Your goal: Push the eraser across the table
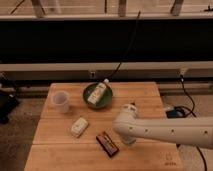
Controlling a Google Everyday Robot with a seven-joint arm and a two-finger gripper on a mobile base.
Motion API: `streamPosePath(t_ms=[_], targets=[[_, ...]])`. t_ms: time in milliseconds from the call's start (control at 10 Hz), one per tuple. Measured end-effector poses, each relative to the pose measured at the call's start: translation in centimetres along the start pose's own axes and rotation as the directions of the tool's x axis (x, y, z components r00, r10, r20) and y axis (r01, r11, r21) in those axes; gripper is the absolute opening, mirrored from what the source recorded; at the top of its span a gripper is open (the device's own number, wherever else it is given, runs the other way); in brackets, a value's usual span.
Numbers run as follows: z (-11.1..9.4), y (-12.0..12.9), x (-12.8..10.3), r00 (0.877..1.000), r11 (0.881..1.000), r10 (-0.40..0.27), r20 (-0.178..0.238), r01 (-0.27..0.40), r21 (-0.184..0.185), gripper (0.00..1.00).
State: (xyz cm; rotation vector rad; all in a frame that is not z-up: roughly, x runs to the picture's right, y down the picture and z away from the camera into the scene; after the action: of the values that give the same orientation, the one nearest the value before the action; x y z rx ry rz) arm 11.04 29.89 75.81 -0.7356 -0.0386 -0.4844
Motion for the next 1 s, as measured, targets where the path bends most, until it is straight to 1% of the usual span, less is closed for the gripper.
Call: streamPosePath(t_ms=[100, 300, 400, 600, 700, 900, 1000], targets=[[0.0, -0.5, -1.1, 1.000, 1.000, -0.025, -0.001, 0.025, 0.000, 0.03], [0.1, -0.6, -1.4, 0.999, 0.999, -0.049, -0.007, 0.049, 0.000, 0.03], [0.1, -0.8, -2.1, 0.997, 0.997, -0.075, -0.005, 0.075, 0.000, 0.03], [0.1, -1.2, -3.2, 0.995, 0.995, -0.101, -0.008, 0.102, 0.002, 0.03], [-0.1, -1.9, -4.6, 0.992, 0.992, -0.129, -0.009, 0.129, 0.004, 0.03], [0.0, -2.3, -5.6, 0.983, 0.983, -0.181, -0.010, 0.181, 0.004, 0.03], [0.0, -2.4, -5.6, 0.983, 0.983, -0.185, -0.010, 0.185, 0.005, 0.03]])
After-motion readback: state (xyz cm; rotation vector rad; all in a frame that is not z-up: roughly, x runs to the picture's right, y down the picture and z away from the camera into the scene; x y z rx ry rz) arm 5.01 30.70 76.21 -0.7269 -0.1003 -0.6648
